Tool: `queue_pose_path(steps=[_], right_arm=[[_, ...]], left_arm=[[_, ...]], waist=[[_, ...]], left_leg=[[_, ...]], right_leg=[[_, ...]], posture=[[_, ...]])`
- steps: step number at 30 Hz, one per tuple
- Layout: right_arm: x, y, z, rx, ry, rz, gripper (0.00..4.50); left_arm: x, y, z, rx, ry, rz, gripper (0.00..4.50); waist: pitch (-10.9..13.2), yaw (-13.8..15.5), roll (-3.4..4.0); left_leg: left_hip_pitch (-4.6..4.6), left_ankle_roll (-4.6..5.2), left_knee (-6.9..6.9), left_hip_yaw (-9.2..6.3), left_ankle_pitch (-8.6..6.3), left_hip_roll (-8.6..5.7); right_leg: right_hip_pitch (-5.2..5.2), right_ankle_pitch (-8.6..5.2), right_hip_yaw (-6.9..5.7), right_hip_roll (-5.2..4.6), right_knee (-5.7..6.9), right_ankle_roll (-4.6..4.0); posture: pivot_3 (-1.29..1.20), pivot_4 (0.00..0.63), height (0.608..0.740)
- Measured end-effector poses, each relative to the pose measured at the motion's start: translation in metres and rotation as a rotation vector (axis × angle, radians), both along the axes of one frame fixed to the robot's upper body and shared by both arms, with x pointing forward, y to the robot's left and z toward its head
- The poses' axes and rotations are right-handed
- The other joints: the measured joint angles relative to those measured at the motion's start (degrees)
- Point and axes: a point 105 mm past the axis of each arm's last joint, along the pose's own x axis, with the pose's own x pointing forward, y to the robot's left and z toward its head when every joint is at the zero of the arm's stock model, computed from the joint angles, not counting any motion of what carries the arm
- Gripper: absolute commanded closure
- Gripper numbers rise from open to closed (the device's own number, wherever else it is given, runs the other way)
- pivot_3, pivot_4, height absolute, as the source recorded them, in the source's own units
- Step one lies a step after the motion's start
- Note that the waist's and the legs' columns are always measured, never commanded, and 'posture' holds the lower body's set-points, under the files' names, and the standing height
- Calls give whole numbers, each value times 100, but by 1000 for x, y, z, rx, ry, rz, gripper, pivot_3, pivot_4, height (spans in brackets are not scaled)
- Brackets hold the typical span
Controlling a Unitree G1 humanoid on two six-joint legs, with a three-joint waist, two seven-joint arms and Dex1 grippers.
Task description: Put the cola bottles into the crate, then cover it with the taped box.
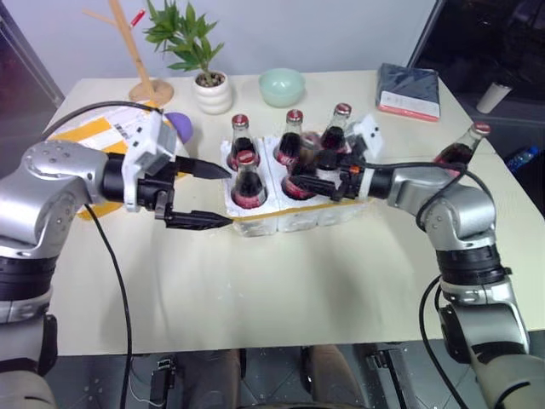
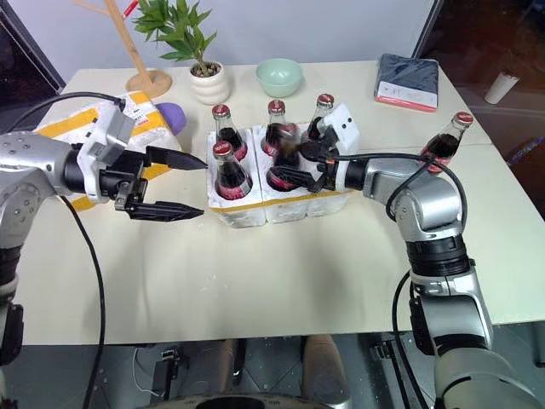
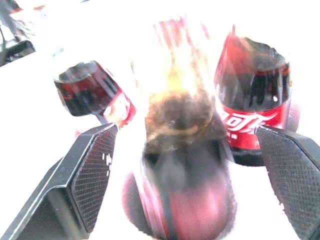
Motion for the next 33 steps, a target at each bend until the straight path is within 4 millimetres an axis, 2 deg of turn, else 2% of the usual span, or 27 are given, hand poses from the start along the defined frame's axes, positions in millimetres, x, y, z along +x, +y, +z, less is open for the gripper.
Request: queue_pose_path(steps=[7, 9, 12, 14, 16, 19, 23, 28, 31, 33], right_arm=[[-4, -1, 4, 0, -6, -12, 28], [-10, -8, 8, -23, -9, -11, 28], [-20, -25, 24, -38, -44, -20, 28], [-29, -46, 41, -51, -86, -60, 28], [-39, -73, 49, -87, -103, -141, 28], [-53, -124, 34, -157, -29, -327, 28], [-69, -173, 11, -180, 65, -569, 28], [-72, -211, 4, -205, 36, -817, 28], [-66, -226, 1, -193, 16, -912, 28], [-58, -229, -2, -164, 13, -933, 28]], left_arm=[[5, -2, 1, -2, -3, -13, 0], [5, -2, 1, -4, -3, -13, 0], [5, -3, 1, -10, 1, -17, 0], [4, -4, 1, -17, 9, -20, 0], [1, -7, 2, -22, 17, -32, 0], [-4, -12, 5, -50, 35, -53, 0], [-10, -19, 14, -101, 49, -81, 0], [-15, -27, 23, -130, 37, -117, 0], [-16, -28, 23, -128, 30, -122, 0], [-15, -28, 22, -121, 23, -122, 0]], waist=[[0, -5, 0], [1, 12, 1], [2, 43, 2], [2, 51, 1], [2, 77, 1], [1, 157, -1], [1, 156, 0], [-2, 127, 5], [-2, 140, 6], [-2, 132, 6]], left_leg=[[-1, 0, 0, 0, 0, 0], [-3, 0, 1, 0, 0, 0], [-5, 0, 1, -1, 0, 0], [-5, 0, 2, 0, 0, 0], [-5, 1, 0, -1, -1, 0], [-5, 5, 3, 1, -3, 0], [-3, 5, 12, 5, -3, 0], [6, 5, 14, 8, -3, 0], [4, 5, 12, 8, -3, 0], [3, 5, 12, 9, -3, 0]], right_leg=[[-2, 0, 0, 0, 1, 0], [-2, 0, 0, 0, 0, 0], [-2, 0, -1, 0, -1, 0], [-1, 0, -1, -1, -3, 0], [1, 0, -1, -1, -5, 0], [2, -1, -1, -1, -9, 0], [6, -1, 3, -1, -7, 0], [13, -1, 5, -1, -6, 0], [12, -1, 5, -1, -7, -1], [12, -1, 5, -1, -10, -1]], posture=[[0, 150, 739], [0, 150, 739], [0, 150, 739], [0, 150, 739], [0, 150, 739], [0, 150, 739], [0, 150, 739], [0, 150, 739], [0, 150, 739], [0, 150, 739]])
